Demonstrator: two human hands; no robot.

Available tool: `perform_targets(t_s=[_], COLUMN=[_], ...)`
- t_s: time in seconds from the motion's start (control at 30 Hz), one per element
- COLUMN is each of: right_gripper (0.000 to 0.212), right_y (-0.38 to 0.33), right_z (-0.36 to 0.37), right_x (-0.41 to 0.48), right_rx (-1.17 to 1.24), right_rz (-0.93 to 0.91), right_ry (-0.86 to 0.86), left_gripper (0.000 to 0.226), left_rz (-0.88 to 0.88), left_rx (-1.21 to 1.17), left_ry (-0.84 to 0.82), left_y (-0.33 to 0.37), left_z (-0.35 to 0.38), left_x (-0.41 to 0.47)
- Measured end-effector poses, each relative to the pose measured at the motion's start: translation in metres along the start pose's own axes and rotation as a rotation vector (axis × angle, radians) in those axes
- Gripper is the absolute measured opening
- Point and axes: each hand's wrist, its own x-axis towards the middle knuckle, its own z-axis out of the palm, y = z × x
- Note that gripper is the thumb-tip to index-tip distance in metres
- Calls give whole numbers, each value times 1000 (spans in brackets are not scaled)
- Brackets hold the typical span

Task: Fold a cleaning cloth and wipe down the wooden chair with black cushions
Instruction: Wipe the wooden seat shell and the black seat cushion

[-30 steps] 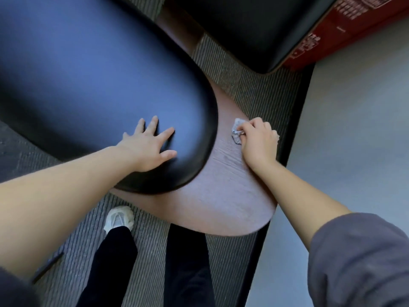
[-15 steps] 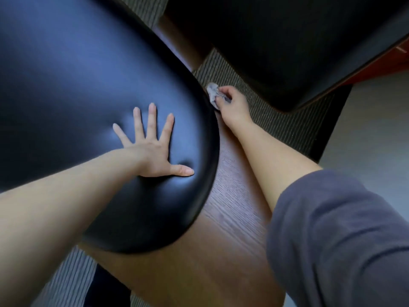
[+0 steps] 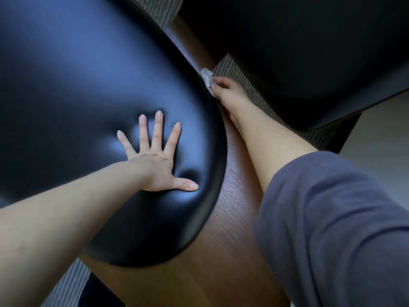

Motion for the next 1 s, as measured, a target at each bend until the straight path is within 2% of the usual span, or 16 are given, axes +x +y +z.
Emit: perform_targets(t_s=[0.1,0.37,0.53,0.73,1.0], right_gripper=[19,14,13,13,19], right_y=[7,36,52,66,87], right_z=[-9,-49,-66,-76,-76], right_x=[-14,-87,-139,-195,-269], right_rx=[14,-112,-149,-134,-122], right_rz=[52,26,52,89,81], right_ry=[17,148,231,347,537], left_gripper=[132,133,137,121,110], left_rz=[-3,-6,7,63,171], left_rx=[2,-7,1,0,49], left_ry=[-5,24,91,221,282], left_y=[1,2,3,-2,-33], left_z=[-1,-3,-2,17,51], left_x=[0,-4,-10,-25,-45])
